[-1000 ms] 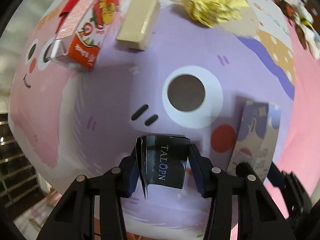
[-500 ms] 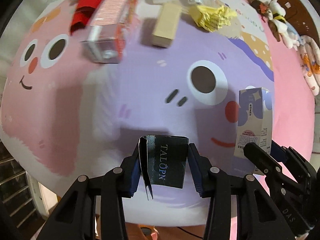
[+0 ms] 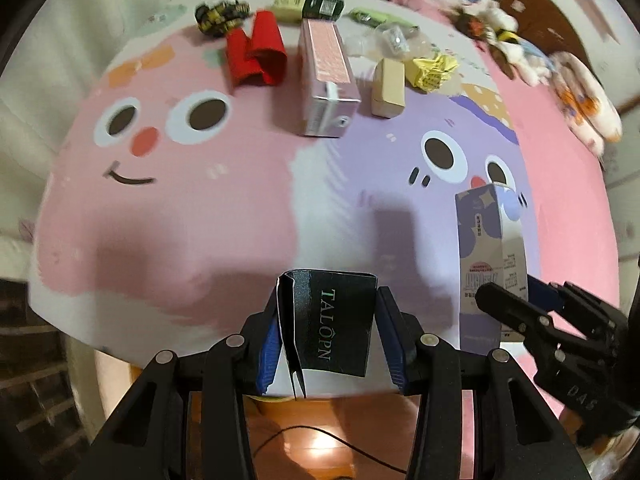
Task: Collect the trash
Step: 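Carry carton and TALOPN box over the bin and open both grippers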
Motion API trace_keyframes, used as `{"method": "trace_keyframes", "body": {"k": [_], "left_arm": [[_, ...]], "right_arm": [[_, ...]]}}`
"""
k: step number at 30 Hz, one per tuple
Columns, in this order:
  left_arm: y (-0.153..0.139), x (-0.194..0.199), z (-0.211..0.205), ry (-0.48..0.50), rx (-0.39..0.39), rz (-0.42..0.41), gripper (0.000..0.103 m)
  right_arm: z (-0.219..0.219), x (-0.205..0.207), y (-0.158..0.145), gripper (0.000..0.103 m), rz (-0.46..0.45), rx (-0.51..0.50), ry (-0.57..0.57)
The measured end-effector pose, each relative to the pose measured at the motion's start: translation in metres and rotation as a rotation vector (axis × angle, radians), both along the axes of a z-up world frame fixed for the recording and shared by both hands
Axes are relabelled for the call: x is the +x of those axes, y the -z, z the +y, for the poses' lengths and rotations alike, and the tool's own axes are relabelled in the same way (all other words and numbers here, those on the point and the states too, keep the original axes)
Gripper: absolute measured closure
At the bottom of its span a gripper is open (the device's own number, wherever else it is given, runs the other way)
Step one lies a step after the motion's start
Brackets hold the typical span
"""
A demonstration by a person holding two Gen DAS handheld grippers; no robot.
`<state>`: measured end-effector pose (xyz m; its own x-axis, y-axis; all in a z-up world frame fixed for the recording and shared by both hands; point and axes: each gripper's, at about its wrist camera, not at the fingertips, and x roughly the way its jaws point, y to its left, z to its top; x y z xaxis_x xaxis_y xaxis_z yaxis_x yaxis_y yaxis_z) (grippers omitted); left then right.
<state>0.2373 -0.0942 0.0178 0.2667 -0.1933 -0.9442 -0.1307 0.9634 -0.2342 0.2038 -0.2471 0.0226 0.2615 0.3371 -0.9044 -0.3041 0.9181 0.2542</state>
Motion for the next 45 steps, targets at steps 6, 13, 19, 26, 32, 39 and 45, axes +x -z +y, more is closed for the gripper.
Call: {"method": "trace_keyframes", "body": {"k": [6, 13, 19, 26, 32, 39, 45], "left_arm": [[-0.017, -0.058, 0.054, 0.116, 0.012, -0.101, 0.059], [0.019, -0.122, 0.095, 0.184, 0.011, -0.166, 0.059], [0.054, -0.152, 0.099, 0.267, -0.007, -0.182, 0.059], [0.133, -0.186, 0.098, 0.323, -0.039, -0.117, 0.059], [0.234, -0.188, 0.094, 0.29, -0.047, -0.039, 0.059], [0.33, -0.182, 0.098, 0.27, -0.046, -0.012, 0.058], [0.393, -0.176, 0.09, 0.287, -0.016, -0.004, 0.031]], "right_arm": [[0.047, -0.064, -0.005, 0.07, -0.071, 0.022, 0.112], [0.094, -0.137, 0.018, 0.07, -0.097, 0.056, 0.173], [0.115, -0.187, 0.054, 0.07, -0.068, 0.028, 0.143], [0.119, -0.218, 0.13, 0.07, 0.024, -0.02, 0.134], [0.11, -0.226, 0.227, 0.07, 0.1, -0.03, 0.164], [0.099, -0.22, 0.331, 0.069, 0.134, -0.048, 0.154], [0.081, -0.215, 0.391, 0.068, 0.159, -0.038, 0.156]]}}
